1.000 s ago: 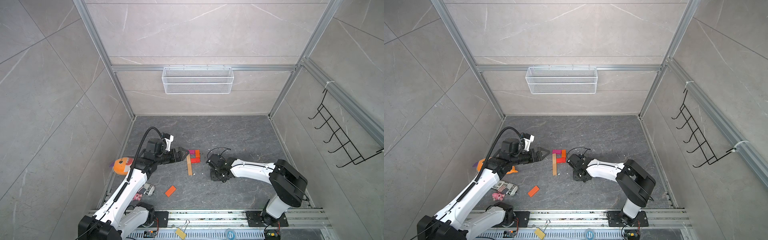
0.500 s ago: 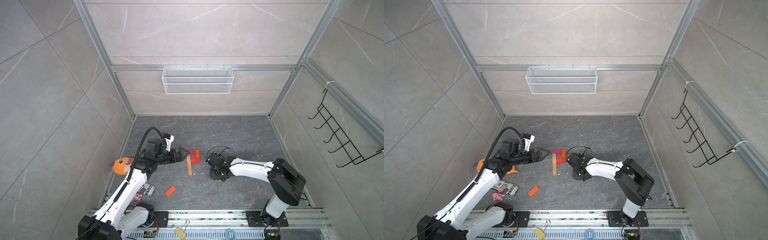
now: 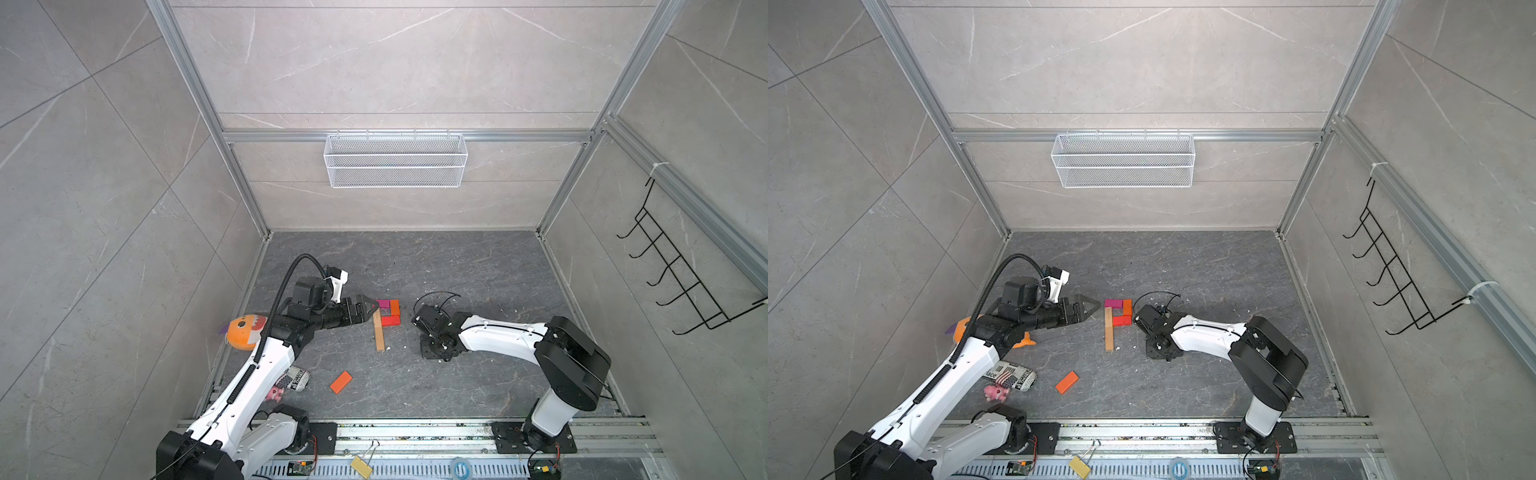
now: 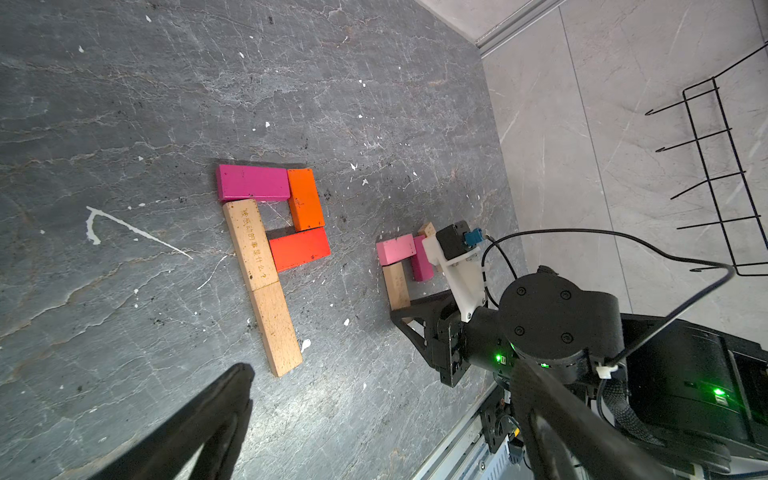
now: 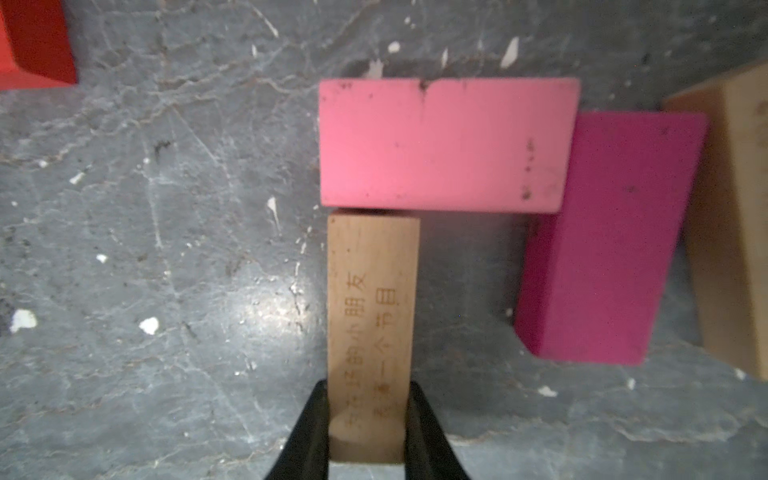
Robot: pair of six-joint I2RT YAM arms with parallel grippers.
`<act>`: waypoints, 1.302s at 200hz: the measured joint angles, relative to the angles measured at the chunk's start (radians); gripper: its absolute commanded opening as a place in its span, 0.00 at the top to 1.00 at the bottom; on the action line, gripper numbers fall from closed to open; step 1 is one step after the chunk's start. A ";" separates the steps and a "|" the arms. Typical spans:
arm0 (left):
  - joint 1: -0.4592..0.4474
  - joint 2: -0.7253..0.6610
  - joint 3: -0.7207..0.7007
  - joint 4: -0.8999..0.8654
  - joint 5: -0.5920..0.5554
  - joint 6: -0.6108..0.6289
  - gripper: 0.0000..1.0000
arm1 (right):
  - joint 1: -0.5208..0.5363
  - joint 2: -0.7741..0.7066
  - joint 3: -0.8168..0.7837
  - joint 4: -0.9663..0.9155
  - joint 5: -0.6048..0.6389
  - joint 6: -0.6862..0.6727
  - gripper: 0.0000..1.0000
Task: Assemble the letter p with building blocks
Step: Assemble the building block at the center of the board.
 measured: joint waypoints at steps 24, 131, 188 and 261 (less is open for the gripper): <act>0.000 0.000 0.000 0.000 0.000 0.000 0.00 | -0.001 0.000 0.000 0.000 0.000 0.000 0.79; 0.000 0.000 0.000 0.000 0.000 0.000 0.00 | -0.005 0.006 0.006 0.001 0.000 -0.004 0.77; 0.000 0.000 0.000 0.000 0.000 0.000 0.00 | -0.006 0.006 0.006 0.001 0.000 -0.004 0.75; 0.000 0.000 0.000 0.000 0.000 0.000 0.00 | -0.009 0.008 0.006 0.002 -0.004 -0.007 0.60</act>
